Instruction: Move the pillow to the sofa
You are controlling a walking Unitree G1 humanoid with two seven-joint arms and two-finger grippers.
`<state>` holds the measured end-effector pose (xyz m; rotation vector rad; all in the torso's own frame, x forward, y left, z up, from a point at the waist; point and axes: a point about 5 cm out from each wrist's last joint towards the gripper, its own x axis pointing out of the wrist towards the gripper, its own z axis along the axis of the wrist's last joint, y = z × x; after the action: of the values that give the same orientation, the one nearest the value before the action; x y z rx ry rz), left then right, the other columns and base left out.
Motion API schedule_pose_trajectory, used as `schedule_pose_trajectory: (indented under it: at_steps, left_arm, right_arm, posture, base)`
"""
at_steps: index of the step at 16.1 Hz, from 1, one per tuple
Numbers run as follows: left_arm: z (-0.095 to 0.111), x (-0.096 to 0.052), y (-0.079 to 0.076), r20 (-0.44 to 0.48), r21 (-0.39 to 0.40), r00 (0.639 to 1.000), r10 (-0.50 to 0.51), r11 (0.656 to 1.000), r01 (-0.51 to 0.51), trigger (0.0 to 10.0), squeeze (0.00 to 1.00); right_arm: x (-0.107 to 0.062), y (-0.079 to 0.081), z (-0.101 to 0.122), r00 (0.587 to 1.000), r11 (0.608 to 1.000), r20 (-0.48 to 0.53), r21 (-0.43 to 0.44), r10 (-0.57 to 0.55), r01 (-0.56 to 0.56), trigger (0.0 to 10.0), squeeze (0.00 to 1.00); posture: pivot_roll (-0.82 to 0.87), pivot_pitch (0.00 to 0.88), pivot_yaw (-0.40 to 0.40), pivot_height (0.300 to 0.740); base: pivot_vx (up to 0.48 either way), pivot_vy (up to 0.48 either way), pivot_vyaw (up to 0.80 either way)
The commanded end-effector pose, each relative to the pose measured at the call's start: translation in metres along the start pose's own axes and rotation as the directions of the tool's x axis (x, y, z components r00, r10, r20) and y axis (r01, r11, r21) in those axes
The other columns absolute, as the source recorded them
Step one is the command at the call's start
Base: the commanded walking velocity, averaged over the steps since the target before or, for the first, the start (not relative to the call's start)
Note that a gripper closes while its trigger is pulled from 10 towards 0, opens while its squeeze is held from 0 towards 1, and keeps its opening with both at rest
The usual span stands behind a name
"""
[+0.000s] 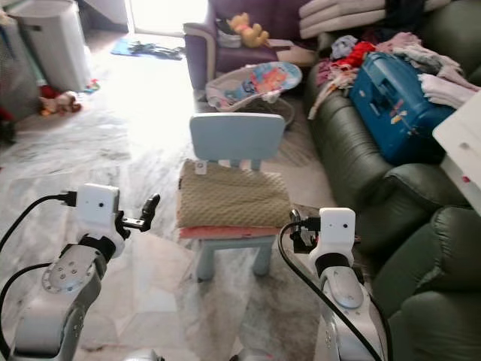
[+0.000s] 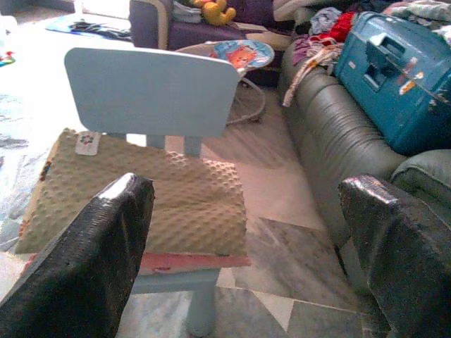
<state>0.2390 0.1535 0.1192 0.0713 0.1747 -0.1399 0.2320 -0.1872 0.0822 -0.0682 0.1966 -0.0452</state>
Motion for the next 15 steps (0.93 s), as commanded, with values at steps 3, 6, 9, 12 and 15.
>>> schedule_pose_trajectory:
  at_steps: [3,6,9,12,15]
  left_arm:
    - [0.003,0.000,-0.003,0.008,-0.008,1.000,-0.007,1.000,0.007,10.0,0.00]
    - [0.004,0.000,-0.001,0.014,-0.006,1.000,0.001,1.000,-0.001,10.0,0.00]
    - [0.003,0.000,0.000,0.008,-0.002,1.000,0.001,1.000,-0.001,10.0,0.00]
    - [0.004,0.003,0.000,0.003,0.004,1.000,-0.013,1.000,0.013,10.0,0.00]
    - [0.008,0.009,0.003,0.008,0.024,1.000,-0.026,0.999,0.026,10.0,0.00]
  right_arm:
    - [0.001,-0.004,0.000,1.000,1.000,-0.004,-0.006,-0.008,0.008,10.0,0.00]
    - [0.001,-0.004,0.001,1.000,1.000,-0.001,-0.004,-0.015,0.015,10.0,0.00]
    - [0.001,-0.004,0.001,1.000,1.000,0.002,0.001,-0.020,0.020,10.0,0.00]
    - [0.006,-0.004,0.001,0.998,0.998,0.020,0.029,-0.061,0.060,10.0,0.00]
    - [0.007,-0.003,0.000,0.995,0.994,0.030,0.054,-0.099,0.097,10.0,0.00]
  posture:
    - [0.00,0.000,-0.096,0.740]
    - [-0.01,0.000,-0.093,0.740]
    - [-0.01,0.000,-0.082,0.740]
    - [0.00,0.000,-0.033,0.740]
    - [0.00,0.000,0.027,0.740]
  base:
    - [0.000,0.000,0.00]
    - [0.000,0.000,0.00]
    - [0.000,-0.254,0.00]
    - [0.000,-0.179,0.00]
    - [0.000,0.000,0.00]
